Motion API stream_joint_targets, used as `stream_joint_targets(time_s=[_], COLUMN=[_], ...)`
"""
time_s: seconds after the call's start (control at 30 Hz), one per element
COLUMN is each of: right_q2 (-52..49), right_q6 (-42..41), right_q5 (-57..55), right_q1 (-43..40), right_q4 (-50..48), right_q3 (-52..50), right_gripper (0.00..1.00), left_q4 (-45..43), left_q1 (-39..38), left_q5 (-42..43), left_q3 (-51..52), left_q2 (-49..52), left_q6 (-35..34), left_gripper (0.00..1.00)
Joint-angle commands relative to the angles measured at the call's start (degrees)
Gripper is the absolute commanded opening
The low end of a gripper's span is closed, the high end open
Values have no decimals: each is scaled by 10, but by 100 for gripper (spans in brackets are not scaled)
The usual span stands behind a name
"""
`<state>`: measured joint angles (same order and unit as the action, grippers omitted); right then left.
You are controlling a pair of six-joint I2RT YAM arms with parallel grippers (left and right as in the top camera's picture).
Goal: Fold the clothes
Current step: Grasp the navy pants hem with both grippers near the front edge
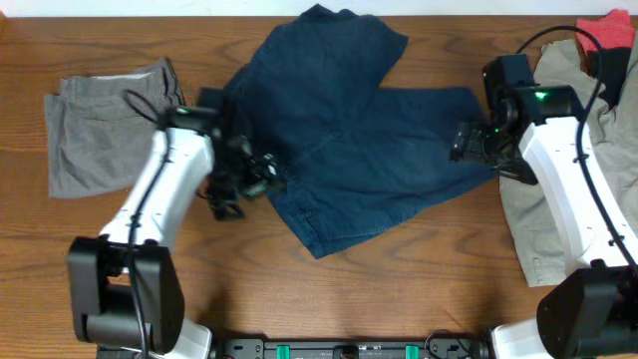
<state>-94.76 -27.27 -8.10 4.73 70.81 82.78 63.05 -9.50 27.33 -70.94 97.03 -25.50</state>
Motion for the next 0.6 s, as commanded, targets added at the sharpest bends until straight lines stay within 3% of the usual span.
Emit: stream_joint_targets(time_s=[0.0,0.13,0.2,0.3,0.37,0.57], right_q2=[7,7,7,7,7,7], right_q6=[-14,-14,-14,-14,-14,-14], right_q5=[11,11,10,10,10,10], right_q1=[-17,-21,-21,-21,-21,-21], right_q4=[2,4,3,4,8,14], right_q3=[4,3,3,3,3,3], right_gripper=[99,99,99,99,99,99], left_q4=[-40,-143,-203,-263,-287,-289], left_q1=[-53,-116,-147,-179,-194,-199], left_q5=[42,50,50,48,31,-34], left_q3=[55,122,150,182,199,214], left_q2=[4,4,4,4,4,4], left_q6=[-92,-166,-189,-226,-244,-260], left_gripper=[98,100,95,83,69,34])
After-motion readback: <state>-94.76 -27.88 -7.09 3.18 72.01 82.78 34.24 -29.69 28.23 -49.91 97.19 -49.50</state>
